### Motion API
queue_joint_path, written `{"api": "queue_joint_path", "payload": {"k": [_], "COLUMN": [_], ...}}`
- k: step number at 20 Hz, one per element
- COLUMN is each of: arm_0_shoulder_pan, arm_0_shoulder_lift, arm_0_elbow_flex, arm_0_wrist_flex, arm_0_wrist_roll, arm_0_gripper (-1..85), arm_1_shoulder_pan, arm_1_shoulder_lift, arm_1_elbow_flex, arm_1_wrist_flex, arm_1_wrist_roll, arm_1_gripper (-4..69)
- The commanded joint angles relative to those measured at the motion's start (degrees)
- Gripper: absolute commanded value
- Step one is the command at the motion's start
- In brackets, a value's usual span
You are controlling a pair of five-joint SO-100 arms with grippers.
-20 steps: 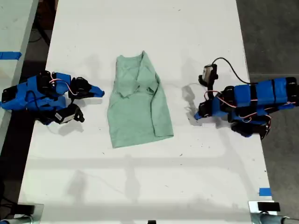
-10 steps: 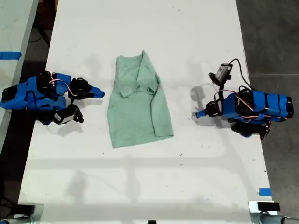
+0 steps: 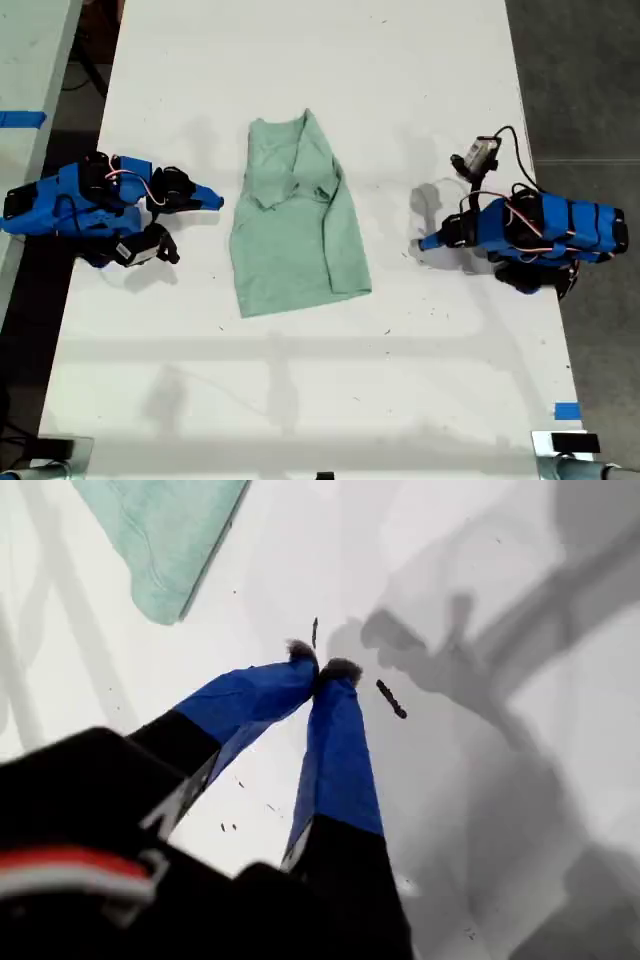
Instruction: Fold t shirt
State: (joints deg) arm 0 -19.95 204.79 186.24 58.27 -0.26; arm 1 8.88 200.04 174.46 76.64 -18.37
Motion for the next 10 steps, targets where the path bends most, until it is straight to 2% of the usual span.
{"api": "queue_joint_path", "payload": {"k": [1, 10], "arm_0_shoulder_pan": [0.4, 0.4], "arm_0_shoulder_lift": [0.0, 0.0], "arm_0_elbow_flex": [2.5, 2.5], "arm_0_wrist_flex": [0.1, 0.1], "arm_0_wrist_roll": [-0.5, -0.4], "arm_0_gripper": [-0.3, -0.3], "arm_1_shoulder_pan": [0.4, 0.4], "arm_1_shoulder_lift": [0.7, 0.7], "arm_1_elbow_flex": [3.4, 3.4], "arm_1_wrist_flex": [0.2, 0.2], "arm_1_wrist_roll": [0.7, 1.2], "arm_1_gripper": [2.5, 2.5]}}
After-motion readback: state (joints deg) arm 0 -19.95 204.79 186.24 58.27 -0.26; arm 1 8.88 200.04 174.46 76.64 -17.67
